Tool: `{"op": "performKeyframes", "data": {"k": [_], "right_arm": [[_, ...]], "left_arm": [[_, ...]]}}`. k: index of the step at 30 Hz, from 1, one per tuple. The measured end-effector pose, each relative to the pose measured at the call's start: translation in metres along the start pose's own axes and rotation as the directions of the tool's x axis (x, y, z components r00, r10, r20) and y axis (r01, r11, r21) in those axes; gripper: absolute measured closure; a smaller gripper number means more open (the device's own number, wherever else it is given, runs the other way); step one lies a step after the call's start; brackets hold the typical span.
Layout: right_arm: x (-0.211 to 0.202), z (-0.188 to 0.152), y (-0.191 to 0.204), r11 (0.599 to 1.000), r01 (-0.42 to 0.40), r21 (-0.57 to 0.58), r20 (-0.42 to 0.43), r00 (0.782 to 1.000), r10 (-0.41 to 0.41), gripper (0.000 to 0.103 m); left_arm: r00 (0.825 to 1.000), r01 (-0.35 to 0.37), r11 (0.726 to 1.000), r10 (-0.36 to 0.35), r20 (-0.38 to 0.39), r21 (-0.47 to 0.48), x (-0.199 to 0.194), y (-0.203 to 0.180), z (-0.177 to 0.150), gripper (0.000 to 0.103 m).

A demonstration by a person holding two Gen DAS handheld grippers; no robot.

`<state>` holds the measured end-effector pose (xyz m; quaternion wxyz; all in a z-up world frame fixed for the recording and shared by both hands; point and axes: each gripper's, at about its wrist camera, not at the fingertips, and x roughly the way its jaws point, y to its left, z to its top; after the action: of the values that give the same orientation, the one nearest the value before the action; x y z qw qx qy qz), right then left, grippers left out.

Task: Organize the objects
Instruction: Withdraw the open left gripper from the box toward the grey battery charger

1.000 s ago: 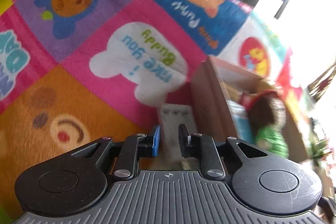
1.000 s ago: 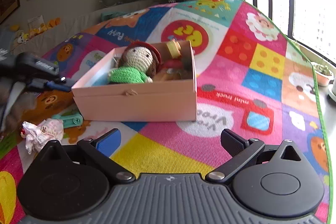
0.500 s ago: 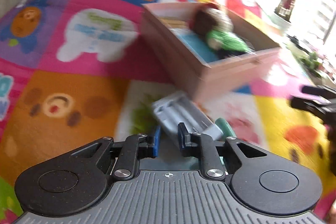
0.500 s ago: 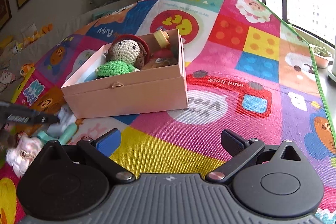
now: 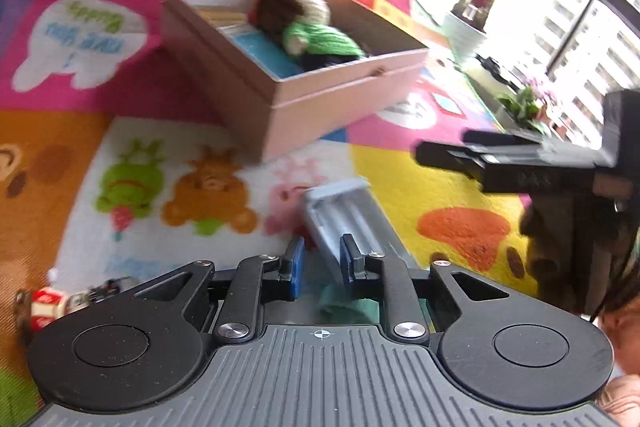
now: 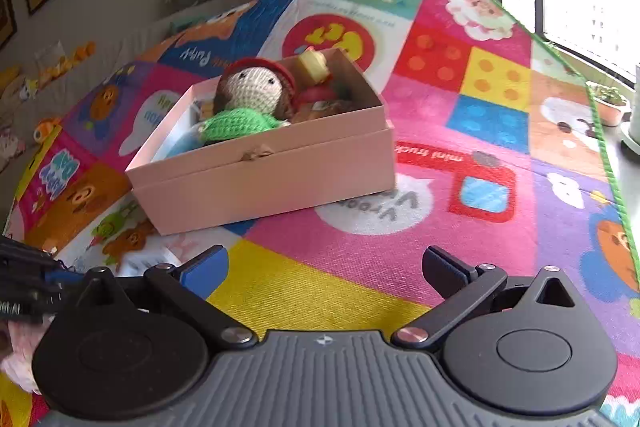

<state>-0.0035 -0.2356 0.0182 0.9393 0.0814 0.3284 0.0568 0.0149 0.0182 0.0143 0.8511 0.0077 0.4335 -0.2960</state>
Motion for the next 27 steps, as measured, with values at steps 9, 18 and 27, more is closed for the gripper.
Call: {"op": "performKeyframes", "data": {"k": [9,18,27], "right_arm": [[0.005,0.077,-0.03,0.996,0.001,0.084,0.134,0.991,-0.012,0.0],[0.053,0.093,-0.01,0.981,-0.074,0.181,0.093,0.994,0.058,0.0],[0.033,0.084,0.027,0.986,-0.164,0.042,0.103,0.982,0.159,0.0]], "left_arm": [[0.982,-0.026,0.992,0.048,0.183,-0.124,-0.031,0.015,-0.003,0.081],[0.956,-0.055,0.994,0.081,0.283,-0.098,-0.103,0.026,-0.034,0.081],[0.994,-0.013,0.998,0.006,0.109,0.066,-0.08,-0.004,-0.059,0.081]]}}
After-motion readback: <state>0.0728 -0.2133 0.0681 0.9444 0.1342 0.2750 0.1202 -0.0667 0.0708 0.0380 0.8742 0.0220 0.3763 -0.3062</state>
